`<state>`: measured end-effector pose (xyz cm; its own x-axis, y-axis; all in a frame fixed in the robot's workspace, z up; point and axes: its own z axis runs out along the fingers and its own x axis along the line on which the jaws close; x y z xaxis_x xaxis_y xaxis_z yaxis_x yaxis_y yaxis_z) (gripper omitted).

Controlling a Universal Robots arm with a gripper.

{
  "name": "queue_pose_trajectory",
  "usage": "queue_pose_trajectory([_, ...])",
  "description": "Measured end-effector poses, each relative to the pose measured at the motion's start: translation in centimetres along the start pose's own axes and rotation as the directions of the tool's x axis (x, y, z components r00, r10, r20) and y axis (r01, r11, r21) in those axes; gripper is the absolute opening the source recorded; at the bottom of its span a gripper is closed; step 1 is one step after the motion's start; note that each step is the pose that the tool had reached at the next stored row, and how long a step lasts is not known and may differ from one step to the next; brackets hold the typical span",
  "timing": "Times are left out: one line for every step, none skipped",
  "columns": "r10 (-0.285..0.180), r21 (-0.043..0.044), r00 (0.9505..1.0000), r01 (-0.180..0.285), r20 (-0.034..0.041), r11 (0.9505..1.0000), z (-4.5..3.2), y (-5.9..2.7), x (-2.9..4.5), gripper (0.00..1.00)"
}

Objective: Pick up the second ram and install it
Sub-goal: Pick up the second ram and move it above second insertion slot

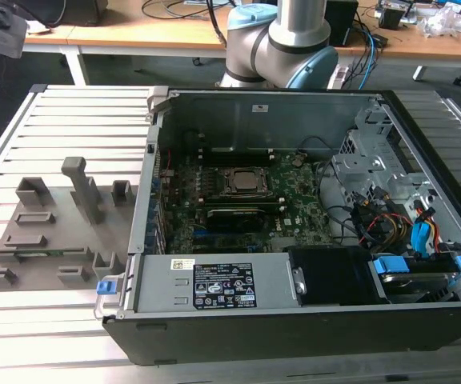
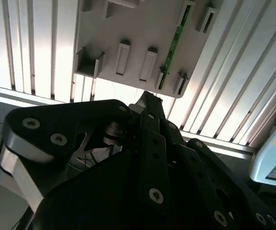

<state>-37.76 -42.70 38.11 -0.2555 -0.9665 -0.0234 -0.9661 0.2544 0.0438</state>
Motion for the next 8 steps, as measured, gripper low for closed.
queue_pose_trajectory([-0.026,-0.0006,0.9997,0.026,-0.0011,0.9997,0.00,0.00,0.00,0.11])
queue_pose_trajectory([-0.040,-0.0010,0.9992,0.040,-0.0018,0.9992,0.00,-0.01,0.00,0.11])
queue_pose_trajectory([-0.064,-0.0016,0.9980,0.064,-0.0028,0.9980,0.00,-0.01,0.00,0.11])
queue_pose_trajectory([-0.086,-0.0022,0.9962,0.086,-0.0038,0.9963,0.00,0.00,0.00,0.11])
queue_pose_trajectory([-0.104,-0.0027,0.9945,0.104,-0.0045,0.9945,0.00,-0.01,0.00,0.11])
queue_pose_trajectory([-0.125,-0.0032,0.9922,0.125,-0.0052,0.9922,0.00,-0.01,0.00,0.11])
queue_pose_trajectory([-0.143,-0.0038,0.9897,0.143,-0.0060,0.9897,0.00,-0.01,0.00,0.11])
queue_pose_trajectory([-0.164,-0.0045,0.9864,0.164,-0.0069,0.9865,0.00,0.00,0.00,0.11])
